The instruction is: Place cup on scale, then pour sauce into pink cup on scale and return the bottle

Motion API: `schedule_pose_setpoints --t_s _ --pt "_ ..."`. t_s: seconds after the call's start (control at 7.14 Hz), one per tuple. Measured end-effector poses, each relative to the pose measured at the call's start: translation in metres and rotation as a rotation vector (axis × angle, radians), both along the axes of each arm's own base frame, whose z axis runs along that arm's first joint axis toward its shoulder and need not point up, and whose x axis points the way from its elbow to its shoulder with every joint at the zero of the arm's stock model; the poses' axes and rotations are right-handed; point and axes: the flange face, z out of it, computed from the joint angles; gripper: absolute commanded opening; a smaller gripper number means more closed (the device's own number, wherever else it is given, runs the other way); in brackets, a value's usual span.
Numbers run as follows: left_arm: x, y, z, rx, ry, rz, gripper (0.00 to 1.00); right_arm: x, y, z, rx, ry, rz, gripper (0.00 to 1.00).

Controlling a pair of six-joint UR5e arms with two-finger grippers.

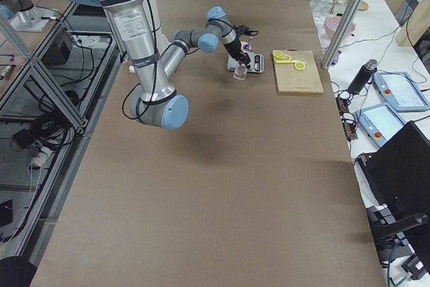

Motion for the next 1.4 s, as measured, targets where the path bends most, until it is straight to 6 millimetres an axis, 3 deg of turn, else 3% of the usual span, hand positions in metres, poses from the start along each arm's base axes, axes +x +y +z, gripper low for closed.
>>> schedule_pose_setpoints --t_s 0.28,0.56,0.98,1.4 --pt "-0.041 0.003 0.044 0.055 -0.056 0.056 0.98 -0.018 0.011 -0.008 -0.020 0.121 -0.018 0.00" --pt "-0.071 0.007 0.070 0.088 -0.082 0.097 0.98 -0.025 0.014 -0.025 -0.016 0.297 -0.062 0.00" --pt "-0.082 0.009 0.077 0.088 -0.079 0.104 0.98 -0.055 0.006 -0.035 -0.011 0.450 -0.067 0.00" --pt "-0.084 0.008 0.076 0.089 -0.079 0.100 0.98 -0.067 0.012 -0.029 0.037 0.573 -0.049 0.00"
